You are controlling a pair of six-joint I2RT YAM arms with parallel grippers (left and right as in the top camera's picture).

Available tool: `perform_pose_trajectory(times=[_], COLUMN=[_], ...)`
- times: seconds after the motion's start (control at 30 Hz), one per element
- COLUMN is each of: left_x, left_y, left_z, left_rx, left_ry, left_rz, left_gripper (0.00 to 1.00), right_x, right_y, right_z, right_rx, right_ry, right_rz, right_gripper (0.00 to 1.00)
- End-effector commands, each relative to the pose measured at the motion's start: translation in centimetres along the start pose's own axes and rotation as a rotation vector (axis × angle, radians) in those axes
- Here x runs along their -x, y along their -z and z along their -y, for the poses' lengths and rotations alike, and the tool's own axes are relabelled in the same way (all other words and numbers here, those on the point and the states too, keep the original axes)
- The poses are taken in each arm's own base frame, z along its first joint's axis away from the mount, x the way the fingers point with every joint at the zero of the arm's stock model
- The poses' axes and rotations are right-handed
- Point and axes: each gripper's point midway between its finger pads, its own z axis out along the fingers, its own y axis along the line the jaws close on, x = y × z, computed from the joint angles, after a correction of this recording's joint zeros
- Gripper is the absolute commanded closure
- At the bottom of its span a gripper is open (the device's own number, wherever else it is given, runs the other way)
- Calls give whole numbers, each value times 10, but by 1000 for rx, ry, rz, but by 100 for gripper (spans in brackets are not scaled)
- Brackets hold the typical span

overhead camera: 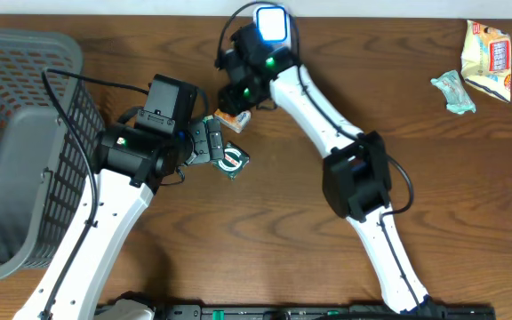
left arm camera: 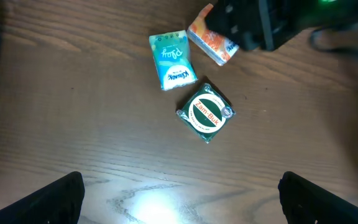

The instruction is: Scan the item barcode

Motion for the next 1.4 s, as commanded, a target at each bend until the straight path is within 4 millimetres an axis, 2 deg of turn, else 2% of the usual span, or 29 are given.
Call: perform_pose_trajectory(times=[0.0,0.13,0.2,0.23,0.27,0.3,0.43,0.53,0.63,0.73,0.83,0.93,1.1,1.2,1.37], left_x=[5,5,5,5,5,5,5,5,5,5,5,5,5,5,5], left_y=[5,5,5,5,5,5,5,5,5,5,5,5,5,5,5], left_z=[0,0,0,0,0,0,0,0,0,0,0,0,0,0,0], left_rx=[1,2,2,2,2,2,2,2,2,2,2,2,2,2,2], left_ry=[-4,-3,-4,-3,-3,-3,-4,-3,-3,-3,-3,-3,-3,-3,-4], left_rz=[20,20,20,20,20,20,20,20,20,20,20,20,20,20,20], left_gripper=[2,2,2,2,2,2,2,2,2,2,3,2,2,2,2], right_x=[1,-14,-22,-27,-35,-41,-64,-85,-97,-97,-95,-92,-99,-107,-128], right_y=[7,-5,-8,-10,-9,-6,15,43,69,81,89,89,81,75,60], right_z=[0,3,6,10,21,29,63,89,104,100,88,72,60,62,77], right_rx=[-49,-53,-63,-86,-141,-188,-377,-533,-621,-594,-543,-490,-474,-499,-577], right_ry=[-9,-16,-11,-15,-22,-29,-85,-146,-188,-202,-174,-156,-133,-128,-142], right_rz=[14,-23,-47,-62,-93,-117,-209,-285,-330,-334,-335,-330,-363,-388,-417], right_gripper=[48,52,61,70,78,81,86,85,76,63,56,51,57,59,59])
